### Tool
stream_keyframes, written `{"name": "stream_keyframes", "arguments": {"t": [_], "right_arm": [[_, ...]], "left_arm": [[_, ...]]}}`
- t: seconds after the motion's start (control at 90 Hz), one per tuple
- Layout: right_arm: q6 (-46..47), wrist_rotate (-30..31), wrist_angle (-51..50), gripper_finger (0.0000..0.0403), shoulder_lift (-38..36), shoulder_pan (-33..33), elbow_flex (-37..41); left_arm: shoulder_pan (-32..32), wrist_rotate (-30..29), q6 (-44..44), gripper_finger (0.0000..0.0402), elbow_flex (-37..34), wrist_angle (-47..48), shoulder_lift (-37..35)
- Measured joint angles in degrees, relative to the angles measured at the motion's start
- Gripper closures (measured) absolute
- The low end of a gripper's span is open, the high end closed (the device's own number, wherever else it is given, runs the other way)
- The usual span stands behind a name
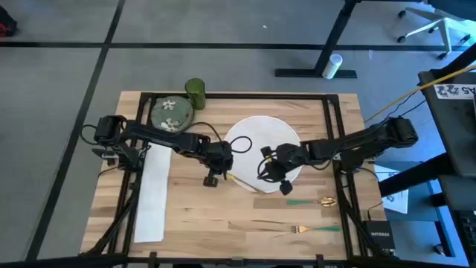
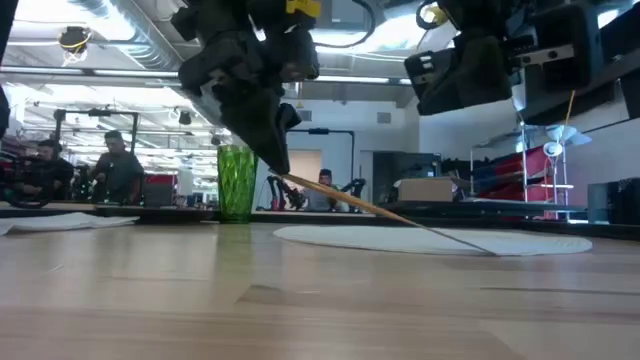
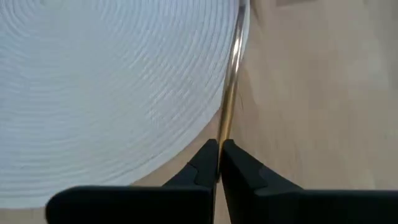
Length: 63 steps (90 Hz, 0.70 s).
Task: Set table place
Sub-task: Put the gold table knife on the white table mat
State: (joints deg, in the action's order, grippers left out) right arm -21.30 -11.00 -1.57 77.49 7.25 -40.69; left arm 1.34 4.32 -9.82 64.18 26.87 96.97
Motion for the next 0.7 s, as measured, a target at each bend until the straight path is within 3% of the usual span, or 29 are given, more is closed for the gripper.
{"name": "stream_keyframes", "arguments": {"t": [0.389, 0.7], "right_arm": [[0.2, 0.0, -0.5, 0.0400, 0.0, 0.0, 0.0], [0.2, -0.1, -0.5, 0.0400, 0.0, 0.0, 0.0]], "left_arm": [[0.0, 2.6, 1.3, 0.0401, 0.0, -5.0, 0.0], [-2.9, -0.4, 1.0, 0.0401, 0.0, -12.0, 0.0]]}}
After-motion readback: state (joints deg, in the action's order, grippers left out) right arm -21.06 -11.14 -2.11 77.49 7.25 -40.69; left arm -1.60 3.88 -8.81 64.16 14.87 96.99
